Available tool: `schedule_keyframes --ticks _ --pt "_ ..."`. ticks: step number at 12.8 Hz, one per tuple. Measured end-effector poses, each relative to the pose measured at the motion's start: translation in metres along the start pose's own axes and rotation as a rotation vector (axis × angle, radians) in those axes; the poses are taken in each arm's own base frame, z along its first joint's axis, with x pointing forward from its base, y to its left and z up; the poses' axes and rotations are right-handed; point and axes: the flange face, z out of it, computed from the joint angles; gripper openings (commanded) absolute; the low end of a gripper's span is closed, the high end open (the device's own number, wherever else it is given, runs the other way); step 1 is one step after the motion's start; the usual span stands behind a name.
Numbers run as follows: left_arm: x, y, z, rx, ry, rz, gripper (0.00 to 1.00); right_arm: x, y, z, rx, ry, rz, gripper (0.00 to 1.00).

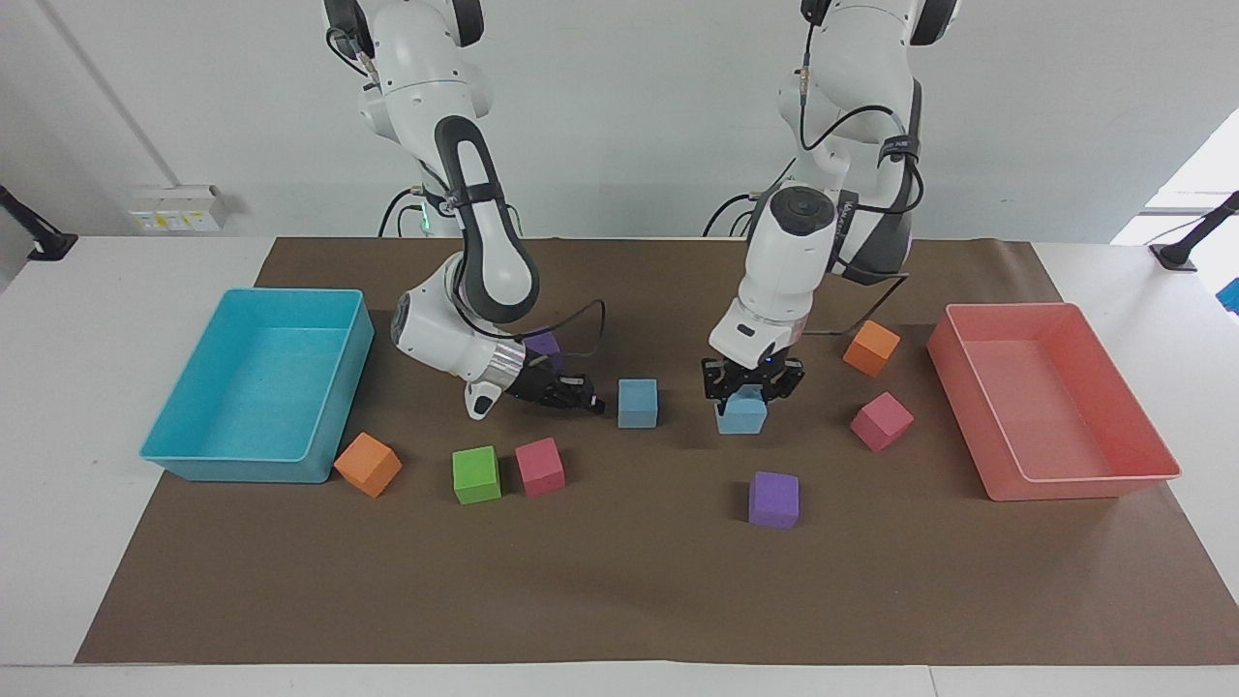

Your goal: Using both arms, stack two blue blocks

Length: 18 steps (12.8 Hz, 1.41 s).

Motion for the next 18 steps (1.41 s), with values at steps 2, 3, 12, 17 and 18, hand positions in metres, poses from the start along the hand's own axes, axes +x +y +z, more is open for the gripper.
schedule_keyframes --ticks 2,3,12,17,18 --pt "-0.012 0.032 -0.01 -0.005 0.015 0.0 0.0 0.0 0.0 0.0 0.0 0.0 0.0 0.0" --pt "-0.016 0.043 -0.014 -0.01 0.021 0.007 0.0 0.0 0.0 0.0 0.0 0.0 0.0 0.0" --pt "-0.06 0.114 0.015 -0.002 -0.023 0.065 0.0 0.0 0.0 0.0 0.0 0.0 0.0 0.0" --pt "-0.058 0.113 0.021 0.003 -0.027 0.063 0.0 0.0 0.0 0.0 0.0 0.0 0.0 0.0" --pt "-0.058 0.115 0.027 0.006 -0.031 0.062 0.0 0.0 0.0 0.0 0.0 0.0 0.0 0.0"
